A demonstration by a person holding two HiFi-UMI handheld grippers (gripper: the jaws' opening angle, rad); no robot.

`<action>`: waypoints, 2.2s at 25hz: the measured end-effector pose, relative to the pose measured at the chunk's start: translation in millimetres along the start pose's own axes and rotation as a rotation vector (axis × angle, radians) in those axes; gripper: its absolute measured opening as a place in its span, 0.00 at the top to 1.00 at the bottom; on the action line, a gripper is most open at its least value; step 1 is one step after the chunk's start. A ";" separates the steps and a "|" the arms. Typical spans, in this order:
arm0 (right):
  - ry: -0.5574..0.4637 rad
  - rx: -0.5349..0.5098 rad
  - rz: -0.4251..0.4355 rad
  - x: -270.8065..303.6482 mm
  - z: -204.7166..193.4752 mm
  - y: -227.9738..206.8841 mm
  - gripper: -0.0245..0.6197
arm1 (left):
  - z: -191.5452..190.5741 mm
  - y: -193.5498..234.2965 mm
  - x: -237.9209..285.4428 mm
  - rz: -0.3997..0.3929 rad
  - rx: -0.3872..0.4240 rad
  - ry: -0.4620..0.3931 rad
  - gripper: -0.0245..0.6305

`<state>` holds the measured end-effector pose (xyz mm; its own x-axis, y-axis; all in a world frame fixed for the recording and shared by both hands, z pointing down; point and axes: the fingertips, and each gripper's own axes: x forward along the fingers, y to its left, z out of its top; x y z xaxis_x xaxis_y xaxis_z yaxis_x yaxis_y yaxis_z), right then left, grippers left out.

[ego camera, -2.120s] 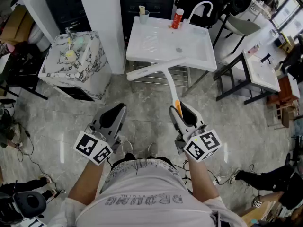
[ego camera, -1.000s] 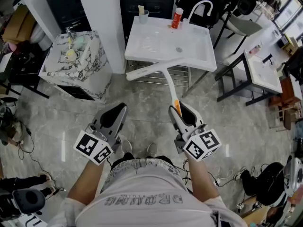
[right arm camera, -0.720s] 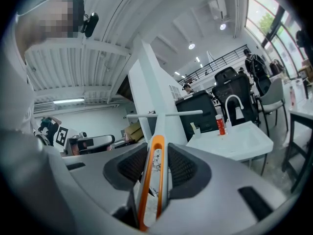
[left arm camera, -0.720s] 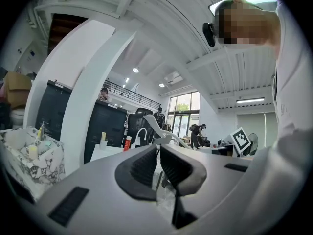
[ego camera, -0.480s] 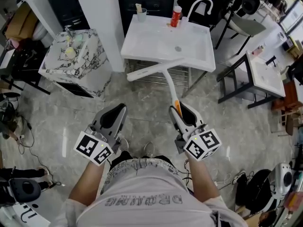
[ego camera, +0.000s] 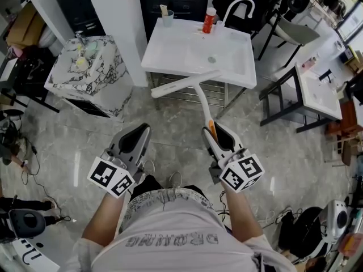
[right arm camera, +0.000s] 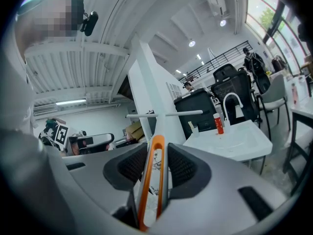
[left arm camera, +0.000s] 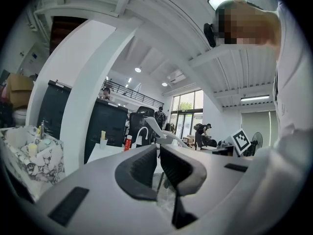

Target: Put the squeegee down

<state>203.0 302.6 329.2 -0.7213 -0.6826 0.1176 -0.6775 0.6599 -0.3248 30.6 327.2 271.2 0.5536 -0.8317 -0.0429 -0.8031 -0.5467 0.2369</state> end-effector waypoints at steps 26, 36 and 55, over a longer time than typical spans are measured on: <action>0.019 -0.014 0.000 57.0 13.2 -50.0 0.74 | -2.1 50.8 59.2 0.006 -0.020 -0.014 0.91; 0.038 -0.006 -0.012 121.2 17.0 -71.9 0.74 | -1.3 110.0 95.1 -0.002 -0.040 0.005 0.91; 0.078 0.001 -0.056 257.5 39.2 -101.5 0.74 | 19.8 236.2 167.3 -0.054 -0.072 0.050 0.91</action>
<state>91.7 47.6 355.6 -0.6910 -0.6920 0.2089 -0.7173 0.6208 -0.3164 -70.9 57.0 300.8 0.6077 -0.7941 -0.0099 -0.7544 -0.5811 0.3052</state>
